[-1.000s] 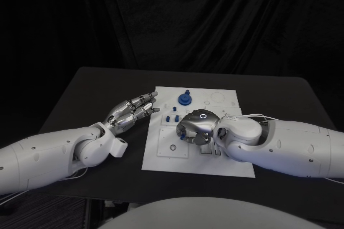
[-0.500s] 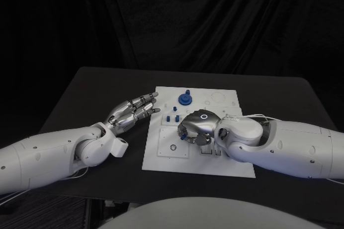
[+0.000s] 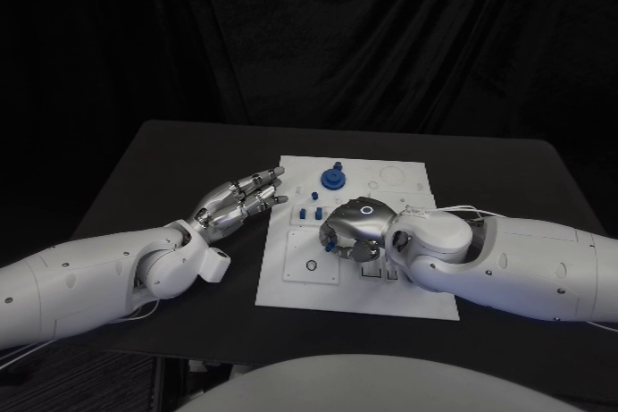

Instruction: Assemble the parts on the task board

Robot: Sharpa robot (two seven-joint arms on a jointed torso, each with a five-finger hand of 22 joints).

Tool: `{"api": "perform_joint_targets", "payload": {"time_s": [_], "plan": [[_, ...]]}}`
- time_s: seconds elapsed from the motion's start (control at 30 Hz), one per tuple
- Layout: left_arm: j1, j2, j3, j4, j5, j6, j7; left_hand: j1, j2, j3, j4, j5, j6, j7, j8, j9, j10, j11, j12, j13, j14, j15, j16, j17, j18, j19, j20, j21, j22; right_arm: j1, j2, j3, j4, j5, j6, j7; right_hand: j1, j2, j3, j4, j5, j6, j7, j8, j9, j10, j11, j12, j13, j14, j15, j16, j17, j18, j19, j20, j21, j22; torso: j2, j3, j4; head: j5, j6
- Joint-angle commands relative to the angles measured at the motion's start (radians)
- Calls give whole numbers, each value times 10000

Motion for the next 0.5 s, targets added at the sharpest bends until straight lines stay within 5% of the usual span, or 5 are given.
{"api": "perform_joint_targets", "payload": {"time_s": [0.03,0.37,0.4,0.5], "plan": [[-19,28,9,10,57,131,24,26,73,14,-41,-36,0,59,0,7,-95,5,-42,-13,-19,55,68,13,154,-36,68,-26,-15,-26,18,1,-6,-100,139,-163,-73,-80,-4,-36,-171,-179,5,-149,-77,-69,66,-85,-23,-51,53,-46,89,92,-68,6,-63,1677,-13,-6,7,3,-1],[-30,52,9,21,56,-393,-4,-59,21,22,-110,-190,283,320,54,53,-31,125,85,8,62,268,99,33,135,128,247,52,136,-26,72,1,0,-100,312,-171,-361,-288,0,169,-1085,-1440,-150,-1130,-636,-454,170,-228,-96,-43,142,-21,85,89,-63,81,-95,1674,-7,-11,13,-18,-1],[-31,50,9,19,56,-455,2,-80,11,25,-119,-219,303,347,56,56,-9,154,119,13,102,302,118,42,136,172,280,74,173,-26,71,1,1,-100,320,-169,-504,-390,-100,272,-1473,-1758,-225,-1350,-806,-651,224,-290,-123,-51,183,-31,64,91,-65,121,-117,1668,0,-10,17,-31,-1],[-33,44,9,4,56,-570,5,-103,8,31,-117,-227,332,366,59,61,17,175,158,20,154,344,150,51,133,211,309,92,188,-26,69,1,3,-100,324,-158,-601,-435,-198,355,-1721,-1805,-232,-1408,-903,-713,242,-270,-117,-58,204,-37,46,96,-68,146,-140,1663,14,-11,21,-43,-1]]}}
